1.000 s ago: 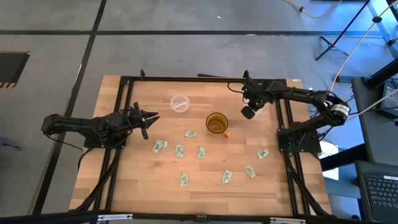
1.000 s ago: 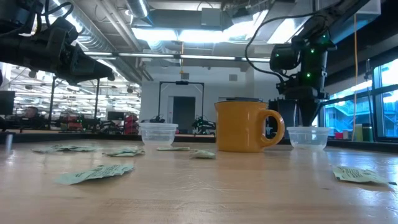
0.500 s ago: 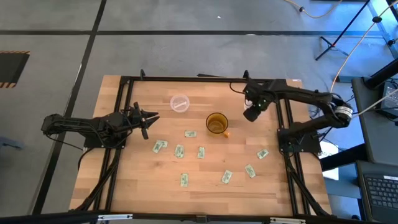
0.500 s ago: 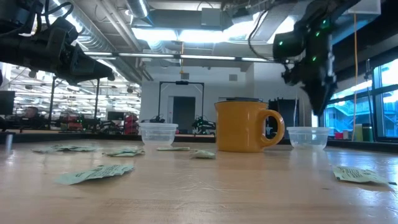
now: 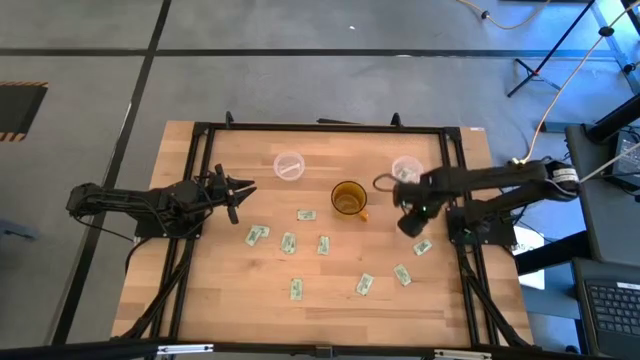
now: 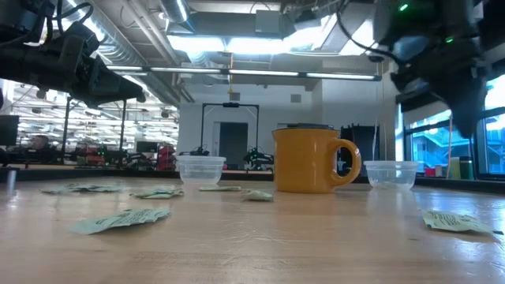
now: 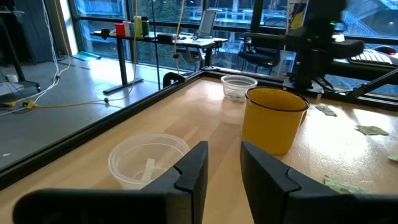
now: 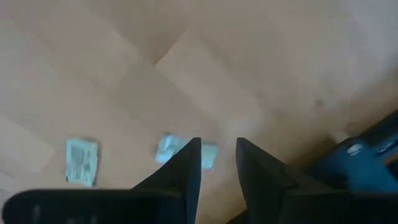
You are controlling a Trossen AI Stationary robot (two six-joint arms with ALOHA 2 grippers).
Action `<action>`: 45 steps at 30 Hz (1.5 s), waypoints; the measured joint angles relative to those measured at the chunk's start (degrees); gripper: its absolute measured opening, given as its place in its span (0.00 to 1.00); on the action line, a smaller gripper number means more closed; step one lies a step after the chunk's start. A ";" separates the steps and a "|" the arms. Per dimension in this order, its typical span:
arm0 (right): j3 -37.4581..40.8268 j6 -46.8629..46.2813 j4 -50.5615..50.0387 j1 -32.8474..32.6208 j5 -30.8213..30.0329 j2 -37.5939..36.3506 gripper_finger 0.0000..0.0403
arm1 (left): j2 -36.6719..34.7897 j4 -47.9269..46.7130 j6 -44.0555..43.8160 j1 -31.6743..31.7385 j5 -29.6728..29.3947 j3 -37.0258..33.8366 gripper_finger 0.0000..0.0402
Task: Pick and place Stevia / Truvia into bins
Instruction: Put the white stevia packet into the right transparent container
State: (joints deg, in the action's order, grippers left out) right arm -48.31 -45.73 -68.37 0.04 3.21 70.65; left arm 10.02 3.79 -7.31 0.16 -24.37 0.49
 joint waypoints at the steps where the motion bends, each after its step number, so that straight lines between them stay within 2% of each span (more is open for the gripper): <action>1: 0.16 -2.22 0.25 -2.27 -0.02 0.19 0.26 | 0.00 0.01 0.00 -0.01 0.01 0.00 0.22; 5: 1.57 -11.36 4.42 -10.23 -0.11 0.47 0.26 | 0.00 0.02 0.00 0.00 0.01 0.00 0.22; 10: 6.07 -21.65 12.64 -17.20 -0.07 0.51 0.26 | 0.00 0.01 0.00 -0.02 0.01 0.00 0.22; 16: 11.97 -27.67 20.33 -22.89 -0.06 0.55 0.26 | 0.00 0.02 0.00 -0.02 -0.01 0.00 0.22; 23: 17.21 -28.90 26.96 -26.01 -0.51 0.61 0.26 | 0.00 0.00 -0.02 0.00 0.01 0.00 0.22; 33: 19.76 -28.74 27.46 -26.65 -0.77 4.24 0.25 | 0.00 0.01 -0.98 -0.02 0.01 0.00 0.22; 40: 19.06 -28.36 25.83 -26.65 -1.60 4.41 0.12 | 0.00 0.02 -0.98 -0.01 0.01 0.00 0.22; 45: 16.09 -24.82 24.81 -26.54 -3.14 4.79 0.01 | 0.00 0.02 -0.98 -0.01 0.01 0.00 0.22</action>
State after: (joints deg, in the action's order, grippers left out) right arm -32.22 -70.55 -43.57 -26.50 0.06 75.44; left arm 10.02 3.81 -8.29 0.15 -24.36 0.49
